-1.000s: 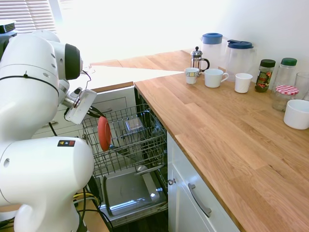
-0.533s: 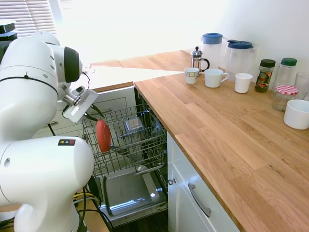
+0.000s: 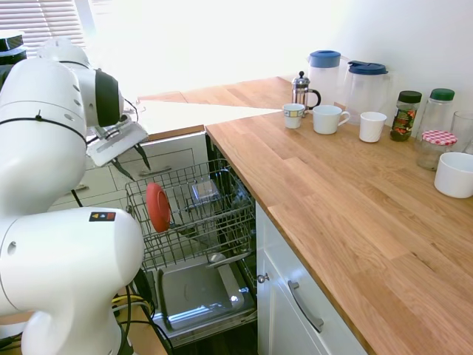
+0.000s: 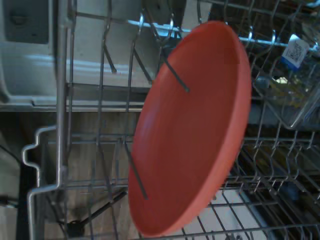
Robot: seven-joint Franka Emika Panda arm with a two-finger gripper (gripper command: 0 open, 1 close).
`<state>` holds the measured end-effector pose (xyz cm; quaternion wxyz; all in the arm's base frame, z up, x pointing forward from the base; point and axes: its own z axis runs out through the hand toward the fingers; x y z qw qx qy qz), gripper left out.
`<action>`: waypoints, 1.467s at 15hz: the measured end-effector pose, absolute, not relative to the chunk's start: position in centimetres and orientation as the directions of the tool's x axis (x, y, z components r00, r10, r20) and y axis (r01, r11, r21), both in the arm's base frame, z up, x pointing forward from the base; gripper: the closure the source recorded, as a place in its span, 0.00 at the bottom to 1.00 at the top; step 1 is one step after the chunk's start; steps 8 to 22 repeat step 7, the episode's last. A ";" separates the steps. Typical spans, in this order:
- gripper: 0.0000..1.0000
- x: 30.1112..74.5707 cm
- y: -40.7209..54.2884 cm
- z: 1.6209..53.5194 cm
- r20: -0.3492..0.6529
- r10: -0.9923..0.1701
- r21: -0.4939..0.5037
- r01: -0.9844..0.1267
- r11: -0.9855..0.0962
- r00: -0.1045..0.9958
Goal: Put the plate in the dishwasher
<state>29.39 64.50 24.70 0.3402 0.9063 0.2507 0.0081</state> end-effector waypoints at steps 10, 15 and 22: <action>0.00 38.5 60.2 37.8 -0.091 0.323 0.504 0.324 -0.801 0.942; 0.00 38.5 60.2 37.8 -0.091 0.323 0.504 0.324 -0.801 0.942; 0.00 38.5 60.2 37.8 -0.091 0.323 0.504 0.324 -0.801 0.942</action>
